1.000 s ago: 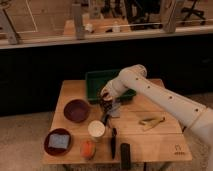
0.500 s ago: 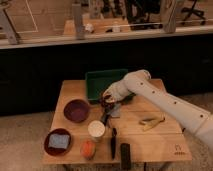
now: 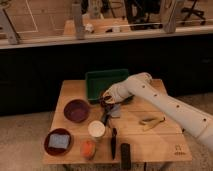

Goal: Place grapes in metal cup

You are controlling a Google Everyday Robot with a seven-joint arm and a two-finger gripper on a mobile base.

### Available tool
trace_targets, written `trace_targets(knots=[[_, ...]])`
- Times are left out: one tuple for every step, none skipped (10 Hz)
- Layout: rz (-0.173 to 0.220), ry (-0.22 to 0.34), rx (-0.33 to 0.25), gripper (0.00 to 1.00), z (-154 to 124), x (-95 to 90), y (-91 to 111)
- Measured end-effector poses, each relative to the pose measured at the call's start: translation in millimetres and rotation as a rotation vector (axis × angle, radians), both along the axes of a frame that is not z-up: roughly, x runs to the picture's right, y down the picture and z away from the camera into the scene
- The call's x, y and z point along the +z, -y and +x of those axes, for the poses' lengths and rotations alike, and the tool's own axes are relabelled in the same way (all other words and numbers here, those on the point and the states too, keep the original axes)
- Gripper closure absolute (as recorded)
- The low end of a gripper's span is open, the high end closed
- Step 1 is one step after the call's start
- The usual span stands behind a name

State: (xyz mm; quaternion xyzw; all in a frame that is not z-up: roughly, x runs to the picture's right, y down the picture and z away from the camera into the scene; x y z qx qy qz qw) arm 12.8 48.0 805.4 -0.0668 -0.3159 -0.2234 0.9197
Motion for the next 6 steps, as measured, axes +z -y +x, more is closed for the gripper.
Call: trace_targets(knots=[[0.004,0.004,0.003,0.2,-1,-3.1,0],[0.008,0.012,0.01,0.2,-2,-8.2,0],[0.012,0.02,0.015,0.2,-1,-17.7,2],[0.013,0.024,0.017,0.2,1,-31.2,6],[0.014,0.022,0.021,0.2,4,-37.8,10],[0.011,0.021,0.02,0.2,3,-36.9,8]])
